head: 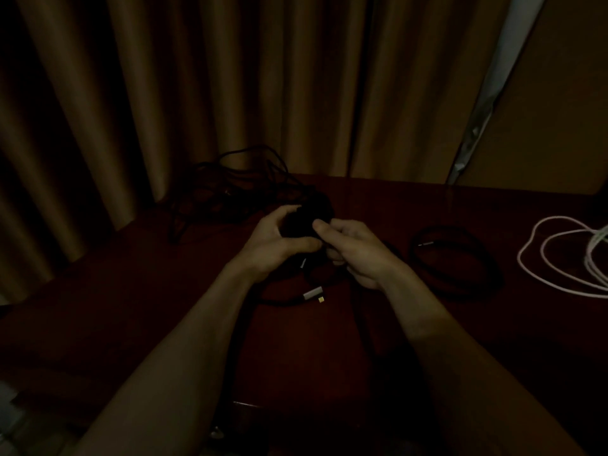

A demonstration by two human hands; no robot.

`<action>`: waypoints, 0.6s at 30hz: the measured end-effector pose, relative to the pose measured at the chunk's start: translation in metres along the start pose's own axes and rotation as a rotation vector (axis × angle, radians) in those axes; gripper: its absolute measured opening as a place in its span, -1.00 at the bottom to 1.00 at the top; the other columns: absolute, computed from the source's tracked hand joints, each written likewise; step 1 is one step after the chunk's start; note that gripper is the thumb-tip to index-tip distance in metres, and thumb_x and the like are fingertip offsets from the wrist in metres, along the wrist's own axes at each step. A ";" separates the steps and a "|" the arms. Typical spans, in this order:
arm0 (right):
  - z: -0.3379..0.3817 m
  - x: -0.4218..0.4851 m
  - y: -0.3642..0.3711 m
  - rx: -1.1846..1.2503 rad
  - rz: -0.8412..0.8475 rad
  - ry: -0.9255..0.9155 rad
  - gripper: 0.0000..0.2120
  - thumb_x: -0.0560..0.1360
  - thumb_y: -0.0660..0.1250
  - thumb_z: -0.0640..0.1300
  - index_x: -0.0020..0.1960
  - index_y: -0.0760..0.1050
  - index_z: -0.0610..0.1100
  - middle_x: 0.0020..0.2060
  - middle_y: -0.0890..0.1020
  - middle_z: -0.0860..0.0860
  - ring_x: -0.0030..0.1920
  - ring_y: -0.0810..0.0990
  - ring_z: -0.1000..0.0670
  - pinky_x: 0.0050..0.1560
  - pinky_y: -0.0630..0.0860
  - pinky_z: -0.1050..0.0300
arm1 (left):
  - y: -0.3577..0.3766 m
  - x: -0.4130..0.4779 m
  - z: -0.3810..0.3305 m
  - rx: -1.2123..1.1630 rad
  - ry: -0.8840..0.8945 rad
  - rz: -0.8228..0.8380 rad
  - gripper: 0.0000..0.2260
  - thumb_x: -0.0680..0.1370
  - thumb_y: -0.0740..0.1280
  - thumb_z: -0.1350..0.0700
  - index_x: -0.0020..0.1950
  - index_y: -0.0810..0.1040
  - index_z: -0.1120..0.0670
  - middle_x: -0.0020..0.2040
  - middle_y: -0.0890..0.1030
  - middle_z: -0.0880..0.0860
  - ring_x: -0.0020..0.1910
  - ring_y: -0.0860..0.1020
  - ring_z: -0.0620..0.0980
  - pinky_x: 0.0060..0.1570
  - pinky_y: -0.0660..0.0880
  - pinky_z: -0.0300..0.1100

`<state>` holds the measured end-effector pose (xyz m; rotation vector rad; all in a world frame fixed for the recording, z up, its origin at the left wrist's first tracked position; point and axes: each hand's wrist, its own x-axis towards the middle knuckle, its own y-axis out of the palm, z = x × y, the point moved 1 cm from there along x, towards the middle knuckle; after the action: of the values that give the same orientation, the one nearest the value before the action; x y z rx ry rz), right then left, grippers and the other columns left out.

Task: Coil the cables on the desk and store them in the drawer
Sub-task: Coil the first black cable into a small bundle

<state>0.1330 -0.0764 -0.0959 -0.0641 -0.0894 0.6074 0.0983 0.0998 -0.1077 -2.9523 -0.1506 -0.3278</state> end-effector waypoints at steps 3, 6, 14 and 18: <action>0.003 -0.002 0.001 -0.034 -0.012 0.009 -0.73 0.71 0.23 -0.07 0.24 0.58 -0.21 -0.34 0.61 0.16 -0.46 0.46 0.22 -0.42 0.37 0.40 | 0.004 0.001 0.003 0.071 0.026 0.030 -0.67 0.47 0.55 0.31 0.20 0.62 0.15 -0.03 0.70 0.06 -0.07 0.69 -0.02 -0.09 0.61 -0.16; 0.003 0.000 0.006 -0.015 -0.069 0.033 -0.72 0.71 0.23 -0.09 0.31 0.55 -0.22 -0.18 0.64 0.04 -0.43 0.48 0.20 -0.45 0.40 0.36 | 0.005 0.001 0.006 0.149 0.096 -0.052 -0.56 0.45 0.60 0.16 0.30 0.59 0.09 0.07 0.70 0.00 0.03 0.70 -0.07 0.00 0.63 -0.12; 0.009 -0.001 0.012 -0.016 -0.079 0.098 -0.72 0.62 0.38 0.03 0.17 0.55 -0.17 -0.33 0.61 0.14 -0.48 0.46 0.21 -0.49 0.36 0.34 | 0.007 -0.004 0.002 0.514 0.229 -0.187 -0.45 0.48 0.48 0.28 0.41 0.40 0.00 0.05 0.61 -0.06 -0.06 0.62 -0.18 -0.17 0.60 -0.23; 0.011 -0.006 0.017 -0.002 -0.147 0.047 -0.70 0.62 0.40 -0.03 0.23 0.57 -0.23 -0.32 0.60 0.11 -0.50 0.54 0.28 -0.47 0.39 0.43 | 0.010 -0.003 0.004 0.537 0.252 -0.128 -0.41 0.49 0.47 0.26 0.45 0.35 -0.01 0.07 0.63 -0.01 -0.03 0.65 -0.12 -0.10 0.66 -0.05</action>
<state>0.1174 -0.0651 -0.0865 -0.0728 -0.0486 0.4589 0.0970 0.0900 -0.1138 -2.3547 -0.3366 -0.5705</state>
